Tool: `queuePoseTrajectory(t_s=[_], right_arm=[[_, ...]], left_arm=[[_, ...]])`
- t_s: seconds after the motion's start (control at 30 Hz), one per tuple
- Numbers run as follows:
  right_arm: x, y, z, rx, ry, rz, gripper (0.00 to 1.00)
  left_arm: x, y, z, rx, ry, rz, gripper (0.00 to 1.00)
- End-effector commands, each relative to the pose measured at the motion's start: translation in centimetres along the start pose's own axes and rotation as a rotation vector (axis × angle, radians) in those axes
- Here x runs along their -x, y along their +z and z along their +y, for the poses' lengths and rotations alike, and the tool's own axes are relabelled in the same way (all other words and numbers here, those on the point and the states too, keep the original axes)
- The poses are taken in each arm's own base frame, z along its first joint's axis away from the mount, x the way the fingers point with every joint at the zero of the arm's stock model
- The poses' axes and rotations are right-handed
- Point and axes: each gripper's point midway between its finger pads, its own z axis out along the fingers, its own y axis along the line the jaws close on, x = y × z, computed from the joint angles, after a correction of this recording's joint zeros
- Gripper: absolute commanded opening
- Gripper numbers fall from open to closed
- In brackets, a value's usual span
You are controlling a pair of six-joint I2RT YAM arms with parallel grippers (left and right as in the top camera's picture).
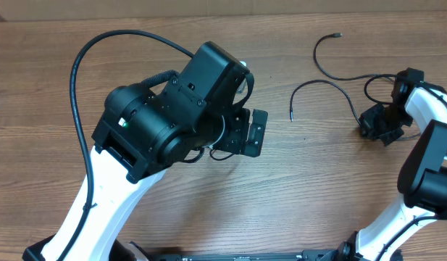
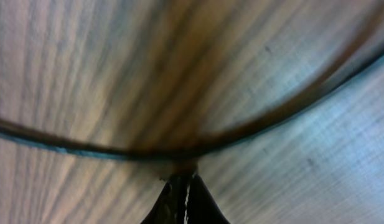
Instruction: Untangle cables
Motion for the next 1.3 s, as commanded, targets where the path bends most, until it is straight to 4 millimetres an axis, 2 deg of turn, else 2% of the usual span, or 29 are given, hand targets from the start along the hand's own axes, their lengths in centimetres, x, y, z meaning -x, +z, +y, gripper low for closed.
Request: queuePoseTrajectory(t_s=[0.0, 0.2, 0.33, 0.43, 0.53, 0.67, 0.8, 0.87, 0.9, 0.97, 1.0, 1.03, 1.1, 1.27], right_arm=[[1.0, 0.9, 0.2, 0.001, -0.008, -0.029, 0.04], [3.9, 2.9, 0.6, -0.011, -0.013, -0.132, 0.05], [6.2, 3.9, 2.3, 0.050, -0.033, -0.216, 0.10], [8.3, 3.4, 4.0, 0.115, -0.088, -0.304, 0.11], [9.7, 1.9, 6.8, 0.228, -0.130, -0.351, 0.15], [11.1, -2.0, 10.6, 0.368, -0.221, -0.376, 0.18], [12.0, -6.9, 11.8, 0.371, -0.235, -0.368, 0.15], [11.5, -9.0, 11.7, 0.350, -0.229, -0.332, 0.15], [10.8, -9.5, 11.7, 0.344, -0.232, -0.304, 0.18], [8.4, -9.9, 11.9, 0.346, -0.241, -0.208, 0.27], [7.1, -9.7, 12.0, 0.350, -0.248, -0.159, 0.33], [5.1, -9.4, 12.1, 0.349, -0.290, -0.089, 0.44], [2.5, -8.3, 11.9, 0.314, -0.353, -0.013, 0.55], [-2.9, -6.0, 13.1, 0.240, -0.487, 0.080, 0.69]], left_arm=[[0.0, 0.5, 0.1, 0.003, 0.015, 0.014, 1.00], [0.0, 0.5, 0.1, 0.003, 0.015, 0.014, 0.99], [0.0, 0.5, 0.1, 0.004, 0.015, 0.016, 1.00], [0.0, 0.5, 0.1, 0.004, 0.015, 0.016, 1.00], [0.0, 0.5, 0.1, 0.004, 0.015, 0.016, 1.00], [0.0, 0.5, 0.1, 0.003, 0.014, 0.016, 1.00], [-0.1, 0.5, 0.1, 0.003, 0.014, 0.016, 1.00], [0.0, 0.5, 0.1, 0.003, 0.014, 0.016, 1.00], [0.0, 0.5, 0.1, 0.003, 0.014, 0.016, 1.00], [0.0, 0.5, 0.0, 0.003, 0.014, 0.014, 1.00], [0.0, 0.5, 0.0, 0.002, 0.014, 0.014, 0.99], [0.0, 0.5, 0.0, 0.002, 0.014, 0.014, 1.00], [0.0, 0.5, 0.0, 0.003, 0.014, 0.014, 0.99], [0.0, 0.5, 0.1, 0.003, 0.014, 0.016, 1.00]])
